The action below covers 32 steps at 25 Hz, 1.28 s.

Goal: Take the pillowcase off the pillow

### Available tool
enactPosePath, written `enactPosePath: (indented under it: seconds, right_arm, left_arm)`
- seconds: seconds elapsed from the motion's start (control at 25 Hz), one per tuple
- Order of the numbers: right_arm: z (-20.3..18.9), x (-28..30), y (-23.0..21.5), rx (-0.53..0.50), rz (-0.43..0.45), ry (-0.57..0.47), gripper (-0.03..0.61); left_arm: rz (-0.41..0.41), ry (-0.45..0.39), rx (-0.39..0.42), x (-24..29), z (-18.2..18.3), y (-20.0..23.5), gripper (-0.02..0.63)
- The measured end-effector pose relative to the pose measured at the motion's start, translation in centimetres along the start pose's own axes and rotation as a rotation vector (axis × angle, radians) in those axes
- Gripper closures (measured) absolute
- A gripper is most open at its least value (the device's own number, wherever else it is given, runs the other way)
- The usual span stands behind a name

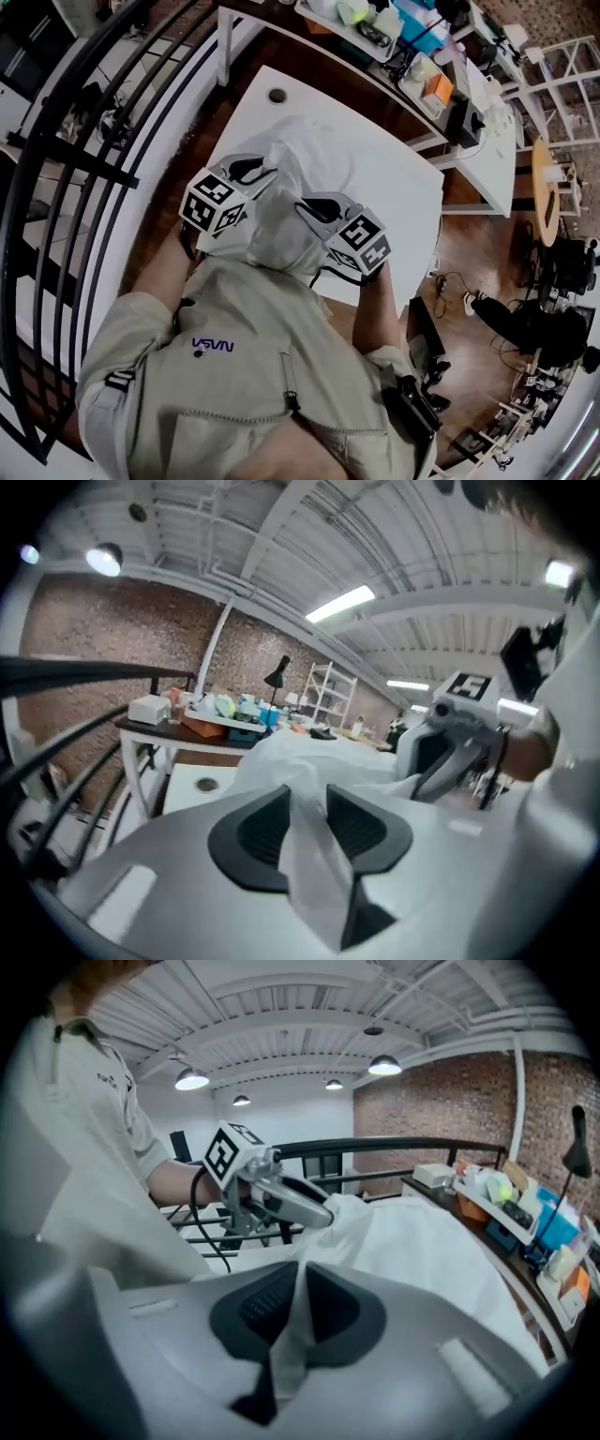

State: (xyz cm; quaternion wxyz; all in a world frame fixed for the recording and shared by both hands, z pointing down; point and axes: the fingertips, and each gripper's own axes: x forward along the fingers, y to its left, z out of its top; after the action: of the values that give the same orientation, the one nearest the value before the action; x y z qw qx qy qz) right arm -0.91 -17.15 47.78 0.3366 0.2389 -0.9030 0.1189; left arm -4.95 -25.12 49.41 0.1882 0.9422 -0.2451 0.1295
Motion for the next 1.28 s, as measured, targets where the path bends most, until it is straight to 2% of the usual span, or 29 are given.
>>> enactPosePath:
  seconds: [0.04,0.12,0.2,0.28,0.32,0.36,0.44,0.52,0.56,0.64,0.72,0.76,0.84,0.92,1.0,1.08,1.16,1.24,1.28]
  right_arm:
    - [0.0,0.0,0.1,-0.002,-0.002,-0.001,0.560]
    - [0.0,0.0,0.1,-0.002,-0.005,-0.004,0.559]
    - [-0.1,-0.1,0.1,0.000,-0.006,-0.008,0.558]
    - [-0.1,-0.2,0.0,0.002,-0.008,-0.008,0.558]
    - [-0.1,-0.2,-0.1,0.001,-0.010,-0.008,0.558]
    - [-0.1,-0.1,-0.2,0.000,-0.011,-0.007,0.558]
    - [0.0,0.0,-0.3,0.000,-0.014,-0.007,0.558]
    - [0.0,0.1,-0.4,0.000,-0.015,-0.009,0.557]
    - [0.0,0.1,-0.4,0.000,-0.014,-0.010,0.558]
    - [0.0,0.2,-0.2,-0.005,-0.015,-0.009,0.557]
    - [0.2,0.3,0.0,-0.013,-0.019,-0.009,0.557]
    - [0.2,0.3,0.2,-0.016,-0.020,-0.009,0.557]
    - [0.3,0.2,0.5,-0.023,-0.026,-0.013,0.557]
    - [0.4,0.0,0.6,-0.029,-0.038,-0.018,0.558]
    - [0.4,-0.4,0.5,-0.030,-0.048,-0.020,0.558]
    - [0.3,-0.6,0.6,-0.030,-0.049,-0.024,0.558]
    - [0.2,-0.8,0.8,-0.028,-0.038,-0.025,0.558]
    - [-0.1,-0.7,0.9,-0.031,-0.023,-0.012,0.554]
    - [-0.3,-0.7,0.9,-0.035,-0.013,-0.002,0.549]
  left_arm:
    - [0.061,0.032,0.022,0.6,-0.7,1.5,0.479]
    - [0.161,0.106,0.000,1.5,-2.7,5.4,0.479]
    - [0.196,0.178,-0.037,1.5,-4.6,8.3,0.463]
    - [0.168,0.193,-0.083,0.5,-5.3,9.0,0.430]
    - [0.136,0.170,-0.115,-0.4,-4.9,8.5,0.425]
    - [0.092,0.130,-0.149,-1.4,-4.0,7.4,0.431]
    - [-0.024,0.029,-0.196,-3.2,-1.4,3.9,0.489]
    - [-0.121,-0.043,-0.184,-4.3,1.1,-0.2,0.491]
    - [-0.148,-0.054,-0.166,-4.3,1.8,-1.8,0.491]
    - [-0.153,-0.015,-0.129,-2.7,1.6,-3.6,0.482]
    - [-0.098,0.081,-0.121,-0.1,-0.1,-3.1,0.447]
    - [-0.068,0.127,-0.143,1.2,-1.0,-2.4,0.433]
    - [-0.047,0.175,-0.238,2.9,-1.8,-1.1,0.401]
    - [-0.069,0.180,-0.335,4.0,-1.5,-0.7,0.350]
    - [-0.109,0.181,-0.387,5.0,-1.5,-1.0,0.310]
    - [-0.166,0.150,-0.419,5.5,-1.3,-1.8,0.329]
    - [-0.213,0.108,-0.416,5.5,-0.8,-2.8,0.413]
    - [-0.223,0.092,-0.368,5.2,-0.6,-3.6,0.534]
    - [-0.216,0.089,-0.337,5.1,-0.6,-3.8,0.569]
